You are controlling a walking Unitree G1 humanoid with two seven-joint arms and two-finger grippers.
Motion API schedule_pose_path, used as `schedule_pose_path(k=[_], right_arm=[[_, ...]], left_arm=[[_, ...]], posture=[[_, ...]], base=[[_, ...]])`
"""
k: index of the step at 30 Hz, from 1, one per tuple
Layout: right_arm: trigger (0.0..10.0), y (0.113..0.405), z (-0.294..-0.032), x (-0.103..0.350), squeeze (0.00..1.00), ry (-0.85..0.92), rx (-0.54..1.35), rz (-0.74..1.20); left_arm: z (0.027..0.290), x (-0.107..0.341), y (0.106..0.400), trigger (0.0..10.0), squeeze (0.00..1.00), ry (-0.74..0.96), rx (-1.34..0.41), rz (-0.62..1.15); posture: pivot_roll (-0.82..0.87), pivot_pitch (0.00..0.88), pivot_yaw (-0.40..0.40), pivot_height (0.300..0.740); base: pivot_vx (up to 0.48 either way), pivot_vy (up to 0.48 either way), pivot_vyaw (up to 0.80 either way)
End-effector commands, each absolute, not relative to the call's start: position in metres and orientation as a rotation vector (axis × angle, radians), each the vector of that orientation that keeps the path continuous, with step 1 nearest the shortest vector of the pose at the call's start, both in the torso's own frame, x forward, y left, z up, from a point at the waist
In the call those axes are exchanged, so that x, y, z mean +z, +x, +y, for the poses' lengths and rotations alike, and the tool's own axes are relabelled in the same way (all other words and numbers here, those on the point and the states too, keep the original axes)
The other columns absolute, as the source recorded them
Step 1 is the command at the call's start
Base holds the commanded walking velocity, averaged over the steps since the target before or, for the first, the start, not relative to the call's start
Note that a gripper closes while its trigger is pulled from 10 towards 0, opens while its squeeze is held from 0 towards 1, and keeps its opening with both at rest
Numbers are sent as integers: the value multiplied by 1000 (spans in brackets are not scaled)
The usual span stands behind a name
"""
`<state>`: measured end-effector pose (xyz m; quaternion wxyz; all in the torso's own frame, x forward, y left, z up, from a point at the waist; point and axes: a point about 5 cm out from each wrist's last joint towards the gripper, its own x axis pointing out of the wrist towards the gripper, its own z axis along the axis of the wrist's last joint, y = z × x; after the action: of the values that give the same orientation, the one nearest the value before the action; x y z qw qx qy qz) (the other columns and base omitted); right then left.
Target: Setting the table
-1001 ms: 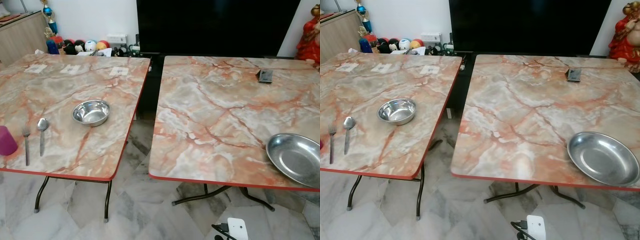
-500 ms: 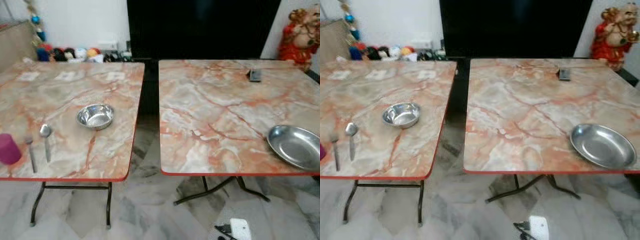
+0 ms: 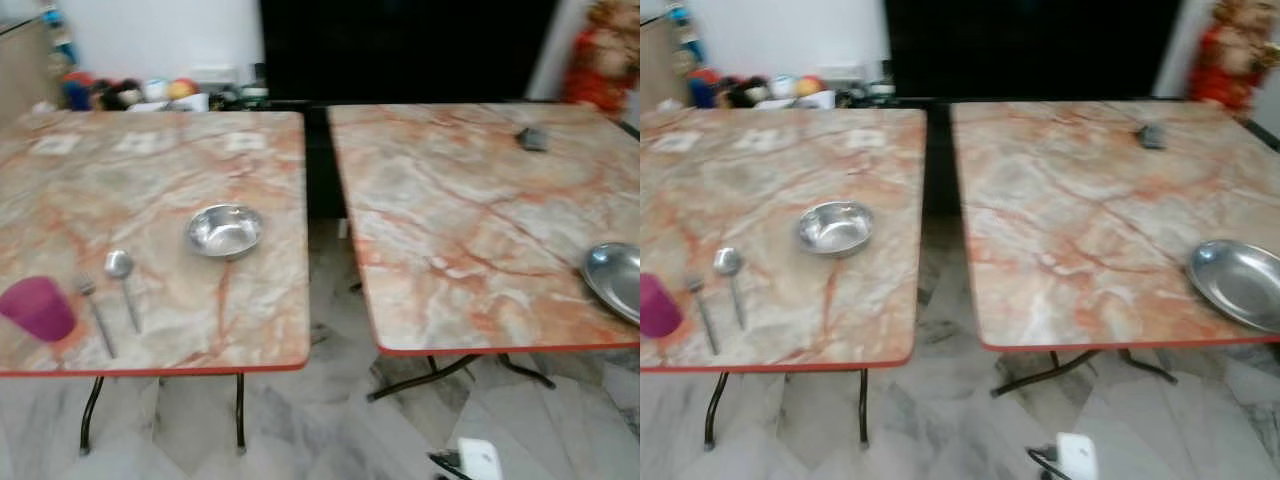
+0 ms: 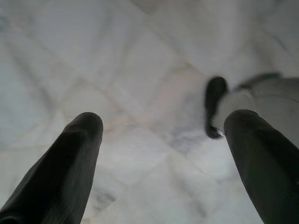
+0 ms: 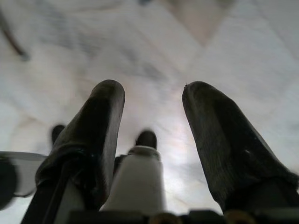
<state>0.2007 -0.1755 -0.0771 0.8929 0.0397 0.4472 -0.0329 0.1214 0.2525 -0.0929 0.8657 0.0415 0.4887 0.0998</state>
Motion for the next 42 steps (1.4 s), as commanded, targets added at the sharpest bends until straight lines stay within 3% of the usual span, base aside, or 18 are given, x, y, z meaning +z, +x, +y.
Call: schedule_pose_path(k=[1,8,20,34,42], right_arm=[[10000,194,-187,-79,0,65,-94,946],[10000,196,-186,-78,0,45,-61,930],[10000,196,-186,-78,0,39,-54,930],[10000,195,-190,-78,0,58,-169,904],[10000,194,-197,-73,0,136,-391,777]], left_arm=[[247,-95,121,10000,0,70,202,1032],[249,-93,124,10000,0,71,205,1028],[249,-92,129,10000,0,76,199,1020],[241,-92,134,10000,0,71,184,1008],[239,-93,135,10000,0,75,176,1005]], posture=[[11,65,10,740],[13,65,10,740],[12,66,9,740],[10,65,2,740],[3,68,-8,740]], base=[[0,356,0],[0,357,125],[0,178,688],[0,0,0],[0,0,0]])
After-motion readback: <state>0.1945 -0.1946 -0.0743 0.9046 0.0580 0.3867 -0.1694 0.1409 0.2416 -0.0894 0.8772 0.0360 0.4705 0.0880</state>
